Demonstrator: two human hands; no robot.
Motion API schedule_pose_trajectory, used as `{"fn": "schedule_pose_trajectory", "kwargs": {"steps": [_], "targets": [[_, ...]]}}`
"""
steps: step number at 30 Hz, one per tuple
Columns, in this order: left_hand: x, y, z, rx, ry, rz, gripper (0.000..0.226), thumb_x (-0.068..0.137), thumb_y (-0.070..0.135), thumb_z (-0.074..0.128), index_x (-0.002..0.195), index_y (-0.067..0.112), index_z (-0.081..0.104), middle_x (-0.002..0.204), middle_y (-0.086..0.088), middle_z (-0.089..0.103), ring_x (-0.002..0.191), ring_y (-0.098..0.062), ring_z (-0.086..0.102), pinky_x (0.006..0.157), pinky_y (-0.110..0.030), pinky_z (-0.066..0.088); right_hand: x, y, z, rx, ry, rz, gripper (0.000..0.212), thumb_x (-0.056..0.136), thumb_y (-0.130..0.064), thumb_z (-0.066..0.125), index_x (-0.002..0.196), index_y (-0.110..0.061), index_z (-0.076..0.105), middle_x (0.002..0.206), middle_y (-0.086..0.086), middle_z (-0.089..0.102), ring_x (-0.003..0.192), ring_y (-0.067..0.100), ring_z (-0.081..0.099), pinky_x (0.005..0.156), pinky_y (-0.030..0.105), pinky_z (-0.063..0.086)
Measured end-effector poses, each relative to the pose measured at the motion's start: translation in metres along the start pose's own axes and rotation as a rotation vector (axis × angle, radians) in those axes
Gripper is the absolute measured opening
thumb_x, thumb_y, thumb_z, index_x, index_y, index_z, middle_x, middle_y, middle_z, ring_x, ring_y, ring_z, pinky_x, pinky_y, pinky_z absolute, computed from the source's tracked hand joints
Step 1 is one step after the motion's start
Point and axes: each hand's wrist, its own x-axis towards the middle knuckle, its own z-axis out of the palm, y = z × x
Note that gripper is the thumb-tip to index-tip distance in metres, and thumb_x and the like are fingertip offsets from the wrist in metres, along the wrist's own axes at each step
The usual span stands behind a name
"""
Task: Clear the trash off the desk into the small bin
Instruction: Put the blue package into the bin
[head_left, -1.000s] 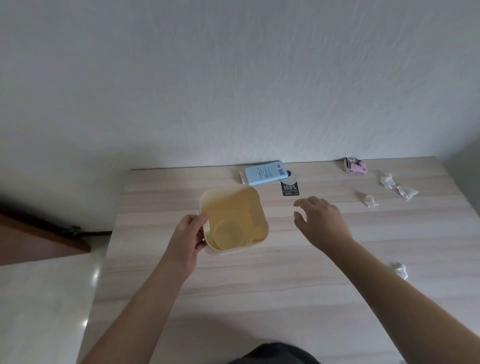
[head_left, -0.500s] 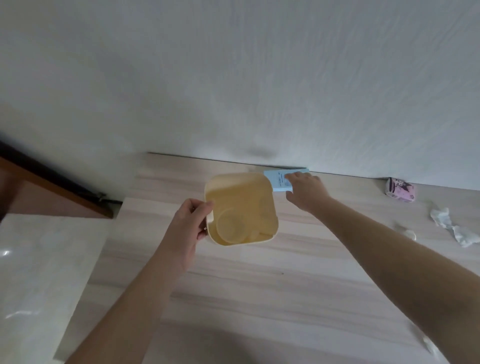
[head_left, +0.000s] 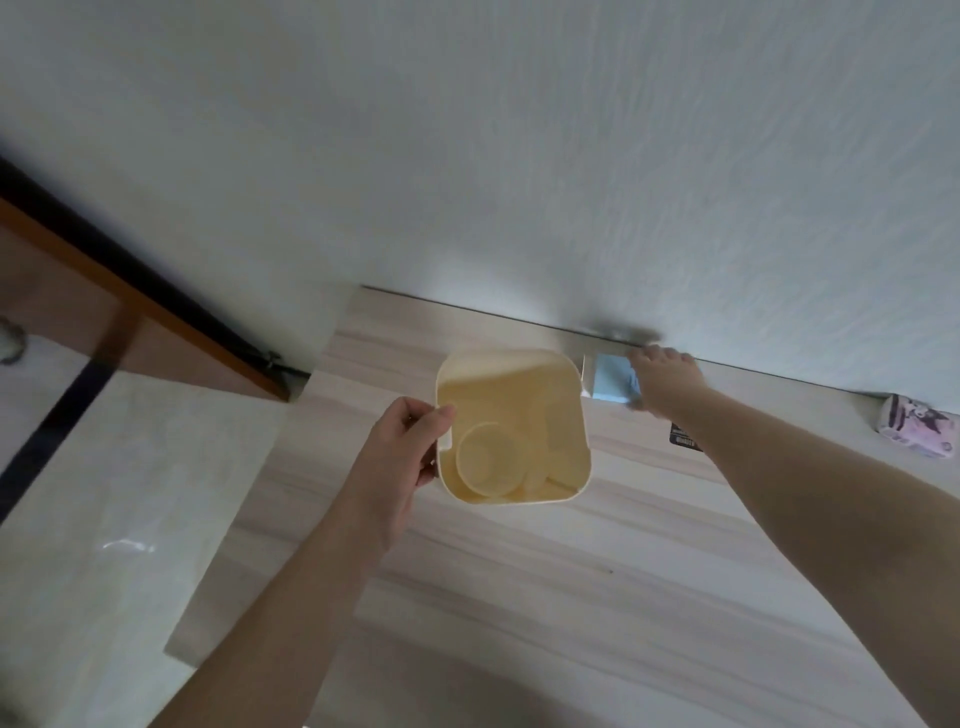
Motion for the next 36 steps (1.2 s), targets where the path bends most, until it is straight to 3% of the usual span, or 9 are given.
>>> {"fn": "schedule_pose_trajectory", "kwargs": {"steps": [6, 11, 17, 22, 26, 31, 36], "targets": [[-0.008, -0.007, 0.005, -0.022, 0.012, -0.021, 0.018, 0.093, 0.018, 0.059, 0.078, 0.014, 0.049, 0.049, 0.011, 0.046, 0.050, -0.008, 0.044, 0.058, -0.026, 0.040, -0.047, -0.002, -0.005, 0.158, 0.078, 0.028, 0.079, 0.072, -0.044, 0.074, 0.136, -0.017, 0.037, 0.128, 0.010, 0.048, 0.118, 0.031, 0.046, 0.099, 0.042, 0.037], [-0.022, -0.019, 0.020, -0.003, -0.003, -0.032, 0.015, 0.093, 0.017, 0.060, 0.082, 0.010, 0.051, 0.050, 0.008, 0.044, 0.048, -0.008, 0.043, 0.053, -0.023, 0.042, -0.119, -0.007, -0.034, 0.564, 0.278, 0.036, 0.073, 0.069, -0.039, 0.078, 0.128, -0.012, 0.044, 0.121, 0.008, 0.051, 0.110, 0.031, 0.052, 0.089, 0.041, 0.043], [-0.044, -0.045, 0.031, -0.035, -0.019, -0.105, 0.014, 0.089, 0.013, 0.066, 0.094, 0.001, 0.061, 0.067, -0.008, 0.049, 0.055, -0.012, 0.045, 0.053, -0.023, 0.042, -0.226, -0.012, -0.087, 1.097, 0.422, 0.087, 0.083, 0.074, -0.041, 0.075, 0.142, -0.027, 0.029, 0.120, -0.005, 0.052, 0.099, 0.013, 0.058, 0.083, 0.031, 0.053], [-0.059, -0.057, 0.041, -0.031, -0.099, -0.125, 0.010, 0.088, 0.011, 0.066, 0.091, 0.002, 0.063, 0.058, 0.002, 0.049, 0.048, -0.007, 0.042, 0.048, -0.020, 0.037, -0.291, -0.034, -0.108, 1.520, 0.464, 0.019, 0.075, 0.074, -0.035, 0.078, 0.135, -0.032, 0.035, 0.121, -0.007, 0.057, 0.109, 0.011, 0.061, 0.094, 0.036, 0.052], [-0.069, -0.061, 0.046, -0.040, -0.171, -0.115, 0.013, 0.089, 0.015, 0.065, 0.090, 0.002, 0.063, 0.064, -0.003, 0.048, 0.056, -0.012, 0.041, 0.055, -0.025, 0.035, -0.311, -0.073, -0.094, 1.474, 0.423, 0.112, 0.075, 0.067, -0.041, 0.080, 0.128, -0.029, 0.038, 0.120, -0.015, 0.057, 0.113, 0.004, 0.057, 0.098, 0.033, 0.049], [-0.081, -0.063, 0.045, -0.045, -0.243, -0.141, 0.016, 0.088, 0.019, 0.067, 0.093, 0.004, 0.062, 0.067, -0.003, 0.056, 0.065, -0.017, 0.046, 0.066, -0.033, 0.038, -0.314, -0.118, -0.079, 1.364, 0.539, 0.321, 0.078, 0.068, -0.036, 0.084, 0.127, -0.026, 0.034, 0.112, -0.017, 0.051, 0.106, 0.006, 0.055, 0.081, 0.018, 0.047], [-0.093, -0.062, 0.033, -0.055, -0.293, -0.152, 0.025, 0.089, 0.018, 0.067, 0.104, 0.000, 0.060, 0.078, -0.005, 0.064, 0.064, -0.013, 0.059, 0.059, -0.025, 0.048, -0.310, -0.146, -0.074, 1.371, 0.603, 0.420, 0.073, 0.066, -0.037, 0.085, 0.113, -0.033, 0.030, 0.114, -0.011, 0.051, 0.108, 0.010, 0.055, 0.080, 0.021, 0.043]]}}
